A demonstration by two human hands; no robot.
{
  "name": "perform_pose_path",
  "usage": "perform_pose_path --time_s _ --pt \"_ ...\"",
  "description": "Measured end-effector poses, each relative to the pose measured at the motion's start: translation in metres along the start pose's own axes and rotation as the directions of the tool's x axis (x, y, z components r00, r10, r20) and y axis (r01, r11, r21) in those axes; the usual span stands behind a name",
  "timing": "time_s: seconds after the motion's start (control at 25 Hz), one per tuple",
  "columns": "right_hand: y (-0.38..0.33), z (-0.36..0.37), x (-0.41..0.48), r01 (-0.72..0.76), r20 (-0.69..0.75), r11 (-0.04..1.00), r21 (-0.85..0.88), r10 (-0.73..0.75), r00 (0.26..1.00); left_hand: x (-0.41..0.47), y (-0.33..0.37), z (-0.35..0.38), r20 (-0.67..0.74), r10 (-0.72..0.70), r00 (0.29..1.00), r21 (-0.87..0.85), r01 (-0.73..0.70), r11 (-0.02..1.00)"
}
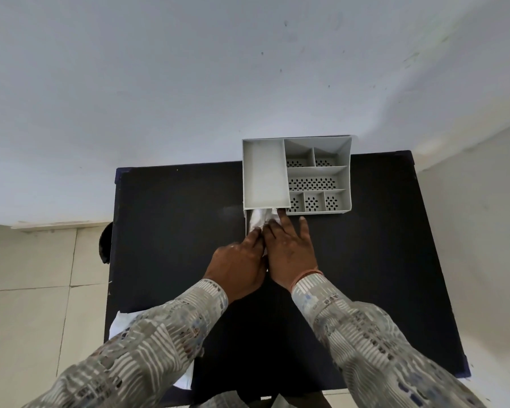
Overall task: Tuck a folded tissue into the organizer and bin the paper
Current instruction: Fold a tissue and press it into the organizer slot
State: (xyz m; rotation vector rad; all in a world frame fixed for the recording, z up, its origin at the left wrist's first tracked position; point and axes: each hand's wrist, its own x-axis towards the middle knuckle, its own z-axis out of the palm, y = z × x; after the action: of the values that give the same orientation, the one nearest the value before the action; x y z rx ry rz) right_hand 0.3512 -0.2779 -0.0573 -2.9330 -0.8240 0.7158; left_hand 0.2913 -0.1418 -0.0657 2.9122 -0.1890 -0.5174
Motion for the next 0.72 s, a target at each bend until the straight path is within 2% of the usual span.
perform_pose_path --time_s 0.12,0.2,0.36,0.48,0.6,0.68,0.72 --pt "0.001 -0.011 -0.002 0.016 -0.05 0.998 0.058 -0.013 0.999 -0.008 -0.005 0.002 0.019 0.037 0.999 -0.009 -0.037 0.999" --pt "0.001 -0.013 -0.001 0.044 -0.084 0.994 0.096 -0.036 0.996 -0.012 -0.005 0.008 0.06 0.061 0.996 0.045 -0.064 0.997" --pt "0.0 -0.006 0.018 0.072 0.111 0.997 0.034 -0.075 0.991 -0.012 0.001 0.025 0.004 0.029 1.0 0.112 -0.029 0.993" --pt "0.003 -0.005 0.025 0.104 0.153 0.995 0.01 -0.104 0.983 -0.011 0.004 0.033 -0.02 0.015 1.0 0.097 -0.013 0.995" --pt "0.009 -0.014 0.025 0.13 0.209 0.991 0.04 -0.135 0.969 -0.016 0.003 0.035 -0.048 0.071 0.996 0.083 -0.067 0.994" --pt "0.011 -0.021 0.02 0.11 0.162 0.984 0.136 -0.132 0.978 -0.017 0.001 0.033 -0.04 0.069 0.997 0.038 -0.068 0.997" --pt "0.012 -0.022 0.014 0.101 0.081 0.978 0.181 -0.117 0.99 -0.017 0.002 0.029 -0.011 0.039 0.999 0.023 -0.038 0.999"
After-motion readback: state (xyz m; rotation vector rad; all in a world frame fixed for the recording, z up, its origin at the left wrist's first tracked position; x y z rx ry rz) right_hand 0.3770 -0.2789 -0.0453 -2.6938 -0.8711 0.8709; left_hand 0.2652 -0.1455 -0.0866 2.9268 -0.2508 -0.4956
